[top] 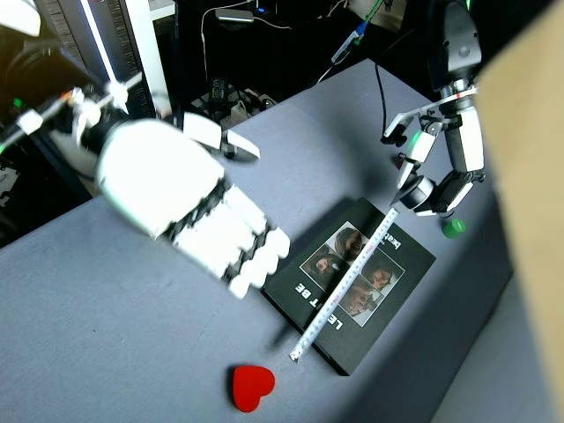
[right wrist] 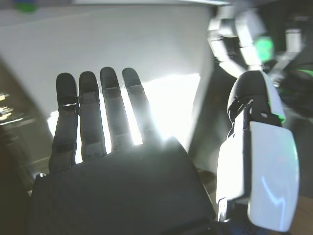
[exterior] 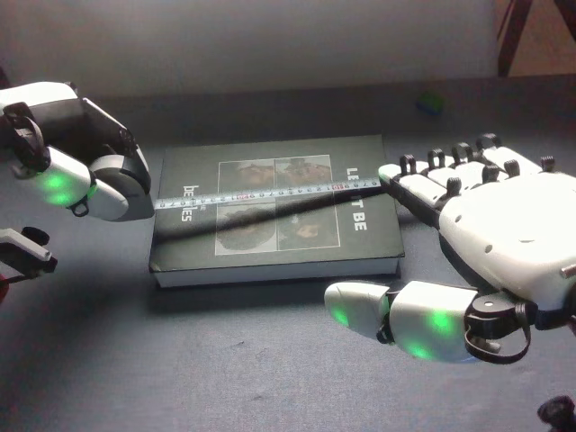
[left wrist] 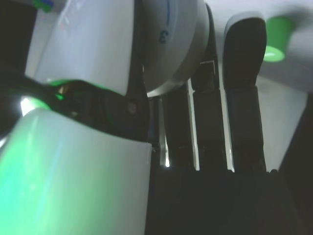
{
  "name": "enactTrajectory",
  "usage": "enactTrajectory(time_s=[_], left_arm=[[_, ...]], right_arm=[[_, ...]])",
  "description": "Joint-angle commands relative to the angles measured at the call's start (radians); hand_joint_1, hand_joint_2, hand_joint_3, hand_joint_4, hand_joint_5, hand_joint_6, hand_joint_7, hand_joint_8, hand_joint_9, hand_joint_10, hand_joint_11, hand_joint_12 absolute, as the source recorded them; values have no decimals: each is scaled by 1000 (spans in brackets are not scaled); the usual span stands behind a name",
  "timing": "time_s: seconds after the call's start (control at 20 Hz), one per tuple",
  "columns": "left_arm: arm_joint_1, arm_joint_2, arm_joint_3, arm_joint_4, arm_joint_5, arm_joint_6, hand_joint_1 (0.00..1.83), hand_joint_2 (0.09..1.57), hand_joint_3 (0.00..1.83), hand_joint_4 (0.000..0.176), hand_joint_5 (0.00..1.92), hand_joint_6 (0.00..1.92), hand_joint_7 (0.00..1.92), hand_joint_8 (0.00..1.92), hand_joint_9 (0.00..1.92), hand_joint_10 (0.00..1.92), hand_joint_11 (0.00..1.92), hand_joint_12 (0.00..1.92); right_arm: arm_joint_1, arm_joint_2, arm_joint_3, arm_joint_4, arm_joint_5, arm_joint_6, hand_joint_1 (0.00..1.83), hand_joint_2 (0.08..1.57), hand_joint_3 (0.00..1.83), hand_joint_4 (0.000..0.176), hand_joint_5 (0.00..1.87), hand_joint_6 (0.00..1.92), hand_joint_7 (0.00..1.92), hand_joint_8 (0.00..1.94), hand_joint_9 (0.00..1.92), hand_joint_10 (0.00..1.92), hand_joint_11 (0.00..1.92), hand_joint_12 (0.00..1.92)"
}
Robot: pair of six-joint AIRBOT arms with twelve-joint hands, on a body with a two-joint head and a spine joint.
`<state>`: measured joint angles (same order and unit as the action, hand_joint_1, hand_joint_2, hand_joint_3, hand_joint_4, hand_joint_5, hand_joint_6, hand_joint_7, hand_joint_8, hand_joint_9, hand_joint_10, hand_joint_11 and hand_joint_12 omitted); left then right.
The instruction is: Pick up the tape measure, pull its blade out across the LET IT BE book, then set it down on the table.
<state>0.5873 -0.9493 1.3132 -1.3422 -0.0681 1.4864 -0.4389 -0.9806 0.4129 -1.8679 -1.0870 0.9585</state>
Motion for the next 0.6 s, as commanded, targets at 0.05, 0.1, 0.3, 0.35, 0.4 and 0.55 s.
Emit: enactTrajectory(time_s=[0.05, 0.1, 0.3, 0.35, 0.4, 0.55], left_arm=[[-8, -6, 18, 1, -60, -17, 1494, 1063, 0, 0, 945, 862, 1100, 525, 1105, 862, 935, 1435], [-8, -8, 20, 1, -64, -17, 1494, 1063, 0, 0, 945, 862, 1100, 524, 1105, 862, 935, 1435], [42, -5, 1, 434, -237, -512, 1493, 1062, 0, 0, 949, 861, 1098, 523, 1107, 859, 940, 1430], [83, -6, -4, 523, -303, -646, 1493, 1062, 0, 0, 950, 860, 1099, 522, 1107, 857, 940, 1429], [102, -7, -6, 568, -325, -719, 1493, 1061, 0, 0, 950, 859, 1099, 521, 1108, 857, 941, 1429], [114, -6, -8, 611, -325, -752, 1494, 1061, 0, 0, 949, 860, 1101, 517, 1115, 846, 936, 1432]], right_arm=[[-25, 5, -1, -124, -67, 2, 0, 961, 0, 0, 121, 4, 170, 4, 155, 8, 0, 646], [-57, 5, 4, -183, -66, 6, 0, 960, 0, 0, 121, 3, 171, 4, 155, 7, 0, 646], [-116, 5, 15, -278, -58, 22, 0, 959, 0, 0, 120, 3, 171, 3, 154, 6, 0, 643], [-116, 4, 15, -278, -57, 22, 0, 959, 0, 0, 120, 3, 171, 3, 154, 6, 0, 642], [-117, 4, 15, -278, -56, 22, 0, 959, 0, 0, 120, 2, 171, 3, 155, 6, 0, 642], [-119, 4, 15, -278, -60, 24, 0, 959, 0, 0, 137, 9, 172, 3, 155, 5, 0, 640]])
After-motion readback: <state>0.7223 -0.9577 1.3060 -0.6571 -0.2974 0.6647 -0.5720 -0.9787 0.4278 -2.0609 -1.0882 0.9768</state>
